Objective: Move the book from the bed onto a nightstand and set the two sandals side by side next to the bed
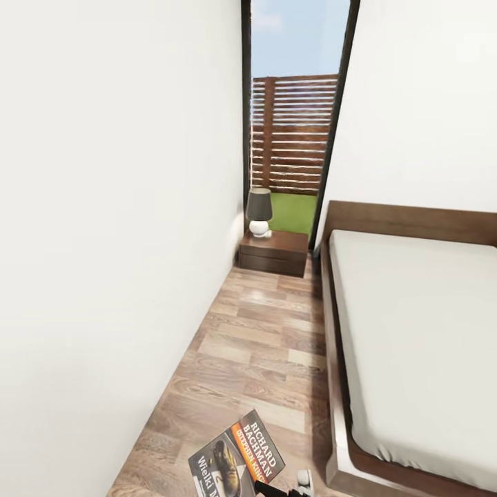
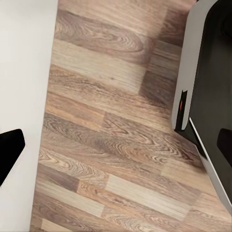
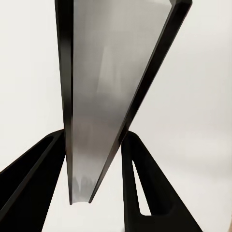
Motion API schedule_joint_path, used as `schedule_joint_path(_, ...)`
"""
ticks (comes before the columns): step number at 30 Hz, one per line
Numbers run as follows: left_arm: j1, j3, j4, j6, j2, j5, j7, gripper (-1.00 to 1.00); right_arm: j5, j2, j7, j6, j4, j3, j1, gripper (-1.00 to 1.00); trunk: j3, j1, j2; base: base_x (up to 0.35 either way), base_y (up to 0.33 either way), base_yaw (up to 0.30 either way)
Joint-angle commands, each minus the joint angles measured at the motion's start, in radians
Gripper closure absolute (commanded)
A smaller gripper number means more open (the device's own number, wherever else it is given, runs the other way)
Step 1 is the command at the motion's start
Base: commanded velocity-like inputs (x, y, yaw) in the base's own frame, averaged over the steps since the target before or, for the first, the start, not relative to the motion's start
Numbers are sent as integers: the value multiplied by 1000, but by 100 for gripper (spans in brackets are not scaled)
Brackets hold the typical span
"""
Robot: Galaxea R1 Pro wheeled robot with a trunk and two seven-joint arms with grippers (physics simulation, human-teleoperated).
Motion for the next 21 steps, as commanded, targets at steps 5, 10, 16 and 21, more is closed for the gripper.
schedule_joint_path(5,0,-9,1,-4,0,7,2,-100,-2,0,-1,7,1,-3,-1,100,-2,1,-2,196,55,0)
schedule_joint_path(10,-1,-9,1,-3,0,7,3,-100,-2,1,-3,7,1,-3,-1,100,-1,1,-2,221,22,-12)
schedule_joint_path(16,0,-9,1,-3,0,7,3,-100,-1,5,-5,7,0,-3,-1,100,0,1,-2,288,6,-70)
schedule_joint_path(21,0,-9,1,-3,0,7,4,-100,-1,6,-5,7,0,-3,-1,100,1,1,-2,324,2,-48)
